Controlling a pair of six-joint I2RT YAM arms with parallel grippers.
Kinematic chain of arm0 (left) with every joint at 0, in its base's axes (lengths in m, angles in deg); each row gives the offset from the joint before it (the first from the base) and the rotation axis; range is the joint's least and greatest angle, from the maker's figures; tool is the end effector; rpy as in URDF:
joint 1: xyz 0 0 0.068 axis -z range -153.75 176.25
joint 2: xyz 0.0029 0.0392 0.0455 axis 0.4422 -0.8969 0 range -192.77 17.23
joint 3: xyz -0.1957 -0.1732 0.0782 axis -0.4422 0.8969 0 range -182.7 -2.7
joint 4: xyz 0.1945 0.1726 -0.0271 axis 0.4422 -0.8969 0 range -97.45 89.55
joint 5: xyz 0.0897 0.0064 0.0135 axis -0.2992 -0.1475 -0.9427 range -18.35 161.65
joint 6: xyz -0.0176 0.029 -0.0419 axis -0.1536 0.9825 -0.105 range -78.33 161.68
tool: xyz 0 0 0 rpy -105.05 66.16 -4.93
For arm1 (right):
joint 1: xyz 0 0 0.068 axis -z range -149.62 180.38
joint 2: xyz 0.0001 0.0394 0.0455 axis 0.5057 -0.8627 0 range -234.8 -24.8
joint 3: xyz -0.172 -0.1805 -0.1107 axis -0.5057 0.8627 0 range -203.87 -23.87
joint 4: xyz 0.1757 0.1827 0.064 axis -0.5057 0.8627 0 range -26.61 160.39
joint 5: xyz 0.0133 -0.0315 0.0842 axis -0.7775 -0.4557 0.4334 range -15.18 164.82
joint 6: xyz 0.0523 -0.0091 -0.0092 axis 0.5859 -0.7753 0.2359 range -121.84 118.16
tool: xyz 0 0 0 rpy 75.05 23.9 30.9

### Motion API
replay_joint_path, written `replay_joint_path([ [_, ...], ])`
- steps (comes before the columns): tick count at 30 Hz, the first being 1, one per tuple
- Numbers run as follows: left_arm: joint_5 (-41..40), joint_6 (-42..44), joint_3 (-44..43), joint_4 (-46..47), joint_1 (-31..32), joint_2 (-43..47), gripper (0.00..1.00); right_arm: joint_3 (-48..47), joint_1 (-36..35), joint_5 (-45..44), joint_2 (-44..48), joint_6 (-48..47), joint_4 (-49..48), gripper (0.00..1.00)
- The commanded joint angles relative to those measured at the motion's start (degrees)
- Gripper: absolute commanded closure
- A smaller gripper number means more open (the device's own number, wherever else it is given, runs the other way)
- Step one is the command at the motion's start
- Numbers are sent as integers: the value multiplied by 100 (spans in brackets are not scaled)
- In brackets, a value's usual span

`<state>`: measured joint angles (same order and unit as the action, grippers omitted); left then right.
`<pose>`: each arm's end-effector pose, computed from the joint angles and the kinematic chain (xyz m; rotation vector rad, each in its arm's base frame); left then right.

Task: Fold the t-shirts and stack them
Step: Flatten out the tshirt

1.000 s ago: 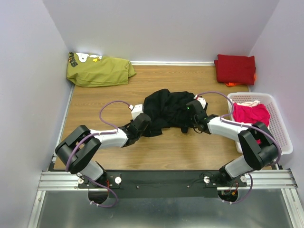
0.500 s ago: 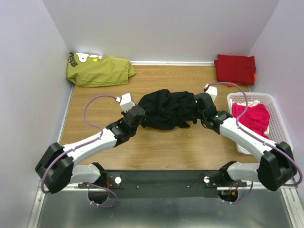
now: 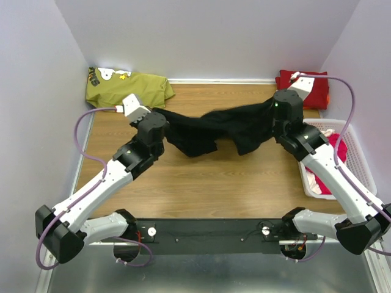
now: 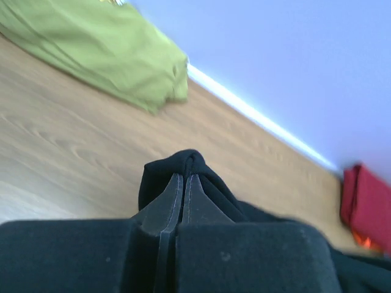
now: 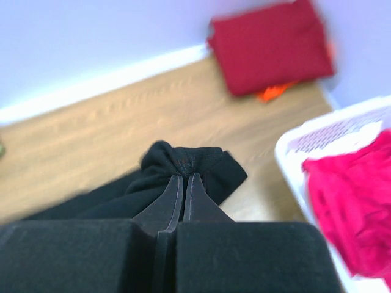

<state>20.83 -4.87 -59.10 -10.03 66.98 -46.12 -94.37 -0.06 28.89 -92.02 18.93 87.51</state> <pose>0.2032 -0.1387 0.3519 -0.6715 1.6270 -0.2839 0.2294 0.1053 0.3958 0.3621 1.7869 -0.1476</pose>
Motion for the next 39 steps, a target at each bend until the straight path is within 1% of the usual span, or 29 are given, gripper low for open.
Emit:
replay_joint_path([
  [1,-499,646,-336,193,-460,516,100,-701,-15,-908,95,-565,84,99],
  [3,-437,900,-450,360,-583,622,100,-1000,-6,-961,87,-671,84,99],
  [6,-244,1208,-845,483,-759,614,100,-1343,3,-909,69,-750,75,99],
  [7,-217,1470,-1055,527,-786,587,100,-1431,-6,-865,34,-820,67,99],
  [9,-33,1849,-1276,782,-795,456,100,-1685,3,-768,-36,-891,49,99],
  [10,-32,1912,-1564,791,-803,394,100,-1773,3,-742,-124,-995,32,99],
  [14,108,2307,-2215,809,-812,130,100,-2187,3,-628,-212,-1163,-12,99],
  [23,363,3010,-2770,915,-812,139,100,-2600,3,-426,-116,-1664,-223,99],
  [27,416,3028,-2789,757,-821,471,100,-2487,3,-145,173,-1743,-241,99],
  [28,407,2976,-2754,721,-812,569,100,-2434,3,-92,374,-1735,-241,99],
  [32,381,2923,-2526,458,-812,1105,100,-2135,3,356,982,-1638,-206,99],
  [34,311,2906,-2490,300,-812,1386,100,-2030,3,725,1184,-1533,-145,99],
  [36,161,2861,-2481,89,-812,1640,100,-2020,3,927,1395,-1489,48,99],
  [39,117,2844,-2498,-26,-812,1922,100,-2134,3,998,1527,-1462,303,99],
])
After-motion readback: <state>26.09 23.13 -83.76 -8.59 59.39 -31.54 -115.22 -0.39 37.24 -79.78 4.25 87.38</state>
